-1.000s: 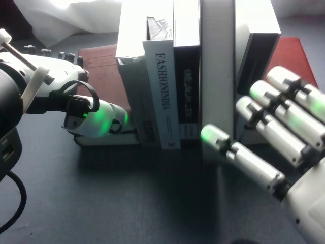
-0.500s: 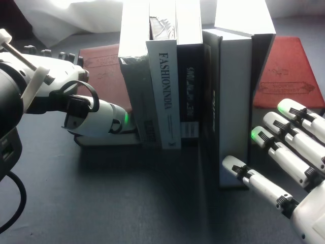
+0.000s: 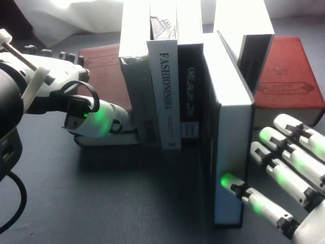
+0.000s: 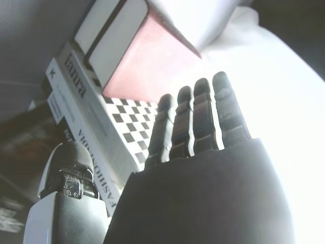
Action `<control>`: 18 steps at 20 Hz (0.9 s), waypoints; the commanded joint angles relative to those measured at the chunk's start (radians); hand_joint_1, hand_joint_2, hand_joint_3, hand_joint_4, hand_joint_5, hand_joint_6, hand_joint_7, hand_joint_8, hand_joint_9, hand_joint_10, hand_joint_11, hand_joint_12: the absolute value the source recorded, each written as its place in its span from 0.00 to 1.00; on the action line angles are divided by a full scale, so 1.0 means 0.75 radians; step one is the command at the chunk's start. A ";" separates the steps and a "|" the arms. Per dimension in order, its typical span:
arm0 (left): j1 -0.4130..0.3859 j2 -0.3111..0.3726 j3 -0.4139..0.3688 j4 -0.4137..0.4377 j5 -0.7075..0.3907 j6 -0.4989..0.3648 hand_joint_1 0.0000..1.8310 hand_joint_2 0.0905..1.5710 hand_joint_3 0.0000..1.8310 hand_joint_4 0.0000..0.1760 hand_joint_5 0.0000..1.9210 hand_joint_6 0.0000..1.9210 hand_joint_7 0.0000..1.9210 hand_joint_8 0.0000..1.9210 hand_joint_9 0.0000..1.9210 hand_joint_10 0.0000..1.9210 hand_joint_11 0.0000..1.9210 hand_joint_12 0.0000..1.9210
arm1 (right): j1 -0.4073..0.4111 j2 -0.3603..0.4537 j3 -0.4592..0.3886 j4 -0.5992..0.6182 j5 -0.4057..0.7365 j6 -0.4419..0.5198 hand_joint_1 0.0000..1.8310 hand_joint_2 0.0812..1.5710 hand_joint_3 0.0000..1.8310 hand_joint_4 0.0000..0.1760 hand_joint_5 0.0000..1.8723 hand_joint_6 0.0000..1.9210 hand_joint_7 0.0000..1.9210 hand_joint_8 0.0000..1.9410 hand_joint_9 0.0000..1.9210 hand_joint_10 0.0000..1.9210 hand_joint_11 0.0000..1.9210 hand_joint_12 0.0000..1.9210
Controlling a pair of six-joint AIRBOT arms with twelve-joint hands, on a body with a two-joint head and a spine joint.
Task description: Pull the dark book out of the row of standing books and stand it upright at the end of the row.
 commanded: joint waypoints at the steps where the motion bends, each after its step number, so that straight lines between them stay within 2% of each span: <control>1: -0.013 0.018 -0.001 0.118 0.006 0.003 0.00 0.76 0.00 0.00 0.05 0.01 0.03 0.00 0.02 0.00 0.01 0.03 | 0.000 0.010 -0.015 -0.132 -0.080 -0.002 0.00 0.67 0.00 0.00 0.05 0.00 0.04 0.00 0.01 0.00 0.00 0.03; 2: -0.013 0.018 -0.001 0.118 0.006 0.003 0.00 0.76 0.00 0.00 0.04 0.00 0.03 0.00 0.02 0.00 0.01 0.03 | -0.004 0.010 -0.015 -0.136 -0.080 -0.003 0.00 0.67 0.00 0.00 0.06 0.00 0.05 0.00 0.03 0.00 0.00 0.08; 7: -0.013 0.018 -0.001 0.118 0.006 0.003 0.00 0.76 0.00 0.00 0.05 0.00 0.03 0.00 0.02 0.00 0.01 0.03 | -0.023 0.010 -0.016 -0.148 -0.080 -0.017 0.00 0.68 0.00 0.00 0.06 0.00 0.05 0.00 0.03 0.00 0.00 0.06; 9: -0.013 0.018 -0.001 0.118 0.006 0.003 0.00 0.76 0.00 0.00 0.05 0.00 0.03 0.00 0.02 0.00 0.01 0.03 | -0.051 0.010 -0.016 -0.151 -0.080 -0.017 0.00 0.68 0.00 0.00 0.05 0.00 0.04 0.00 0.01 0.00 0.00 0.01; 18: -0.013 0.018 -0.001 0.118 0.006 0.002 0.00 0.77 0.00 0.00 0.06 0.00 0.04 0.00 0.03 0.00 0.00 0.03 | -0.094 0.009 0.013 -0.152 -0.057 -0.002 0.00 0.68 0.00 0.00 0.05 0.00 0.04 0.00 0.01 0.00 0.00 0.00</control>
